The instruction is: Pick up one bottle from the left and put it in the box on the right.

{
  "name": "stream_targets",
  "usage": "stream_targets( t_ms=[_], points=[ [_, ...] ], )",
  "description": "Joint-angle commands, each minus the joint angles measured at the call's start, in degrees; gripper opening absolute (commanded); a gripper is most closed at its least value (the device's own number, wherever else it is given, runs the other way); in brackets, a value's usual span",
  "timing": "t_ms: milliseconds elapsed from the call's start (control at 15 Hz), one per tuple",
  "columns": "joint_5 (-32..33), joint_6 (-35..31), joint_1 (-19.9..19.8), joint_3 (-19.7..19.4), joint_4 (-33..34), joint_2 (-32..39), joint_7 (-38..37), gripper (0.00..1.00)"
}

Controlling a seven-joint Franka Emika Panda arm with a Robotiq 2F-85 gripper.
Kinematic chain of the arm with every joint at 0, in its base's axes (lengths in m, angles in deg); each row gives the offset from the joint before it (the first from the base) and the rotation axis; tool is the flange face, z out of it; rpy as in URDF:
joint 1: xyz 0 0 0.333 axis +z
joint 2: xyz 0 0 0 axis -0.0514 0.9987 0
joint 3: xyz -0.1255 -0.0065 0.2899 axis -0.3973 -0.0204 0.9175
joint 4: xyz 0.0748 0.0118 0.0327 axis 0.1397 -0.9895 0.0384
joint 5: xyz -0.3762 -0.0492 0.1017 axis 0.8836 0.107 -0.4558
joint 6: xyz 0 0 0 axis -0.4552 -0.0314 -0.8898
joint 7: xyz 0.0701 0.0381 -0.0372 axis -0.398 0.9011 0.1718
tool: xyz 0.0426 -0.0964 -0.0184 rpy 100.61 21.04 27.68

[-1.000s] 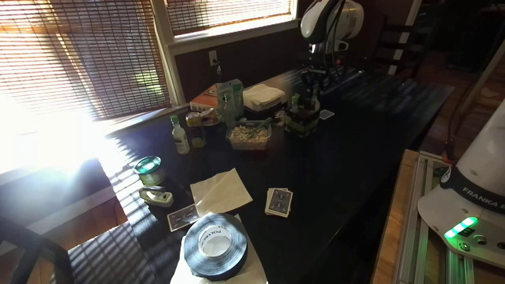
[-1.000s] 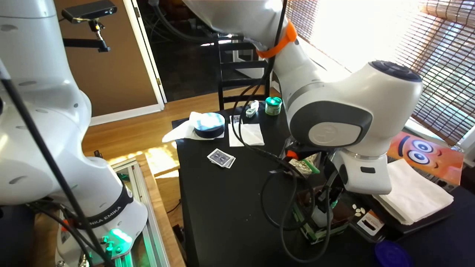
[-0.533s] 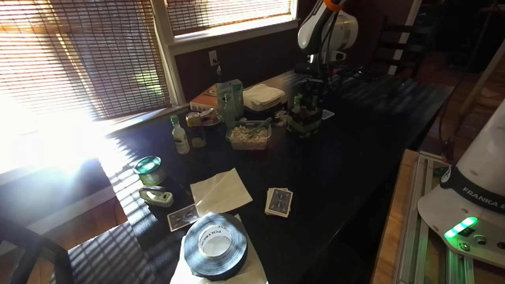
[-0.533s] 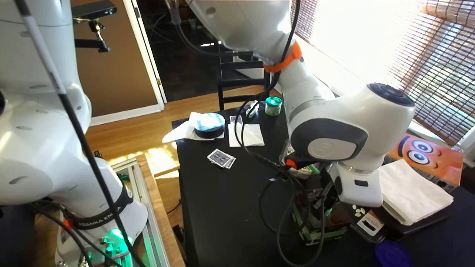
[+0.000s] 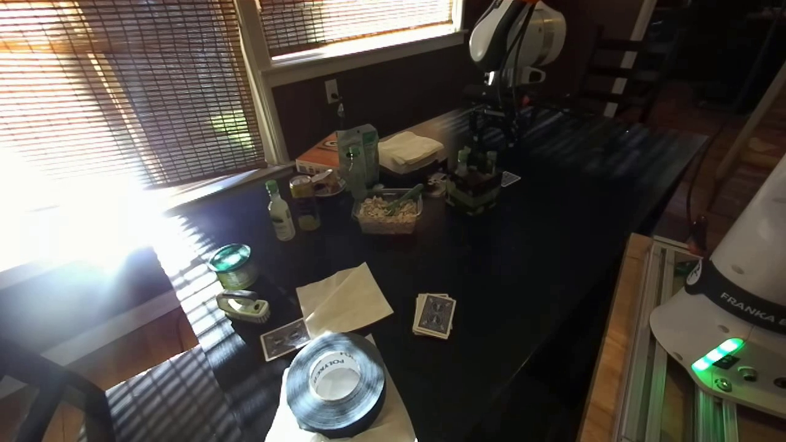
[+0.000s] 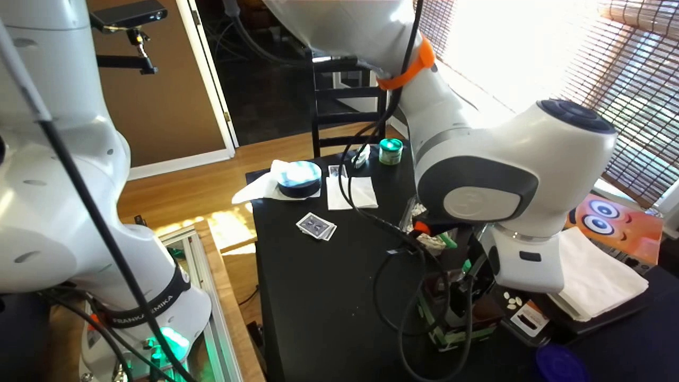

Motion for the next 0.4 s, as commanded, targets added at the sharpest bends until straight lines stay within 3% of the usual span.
stream_targets(
  t_ms=[0, 67, 133, 333],
  points=[
    [0.94, 0.09, 0.75, -0.99, -5.36, -8.52, 2.29, 1.0],
    [0.22, 1.54, -0.19, 0.42, -6.44, -10.65, 8.67, 1.0],
    [0.03, 0.55, 0.21, -0.57, -2.06, -4.88, 3.38, 1.0],
    [-0.02, 0.73, 0.12, -0.54, -2.59, -6.07, 4.16, 1.0]
  ],
)
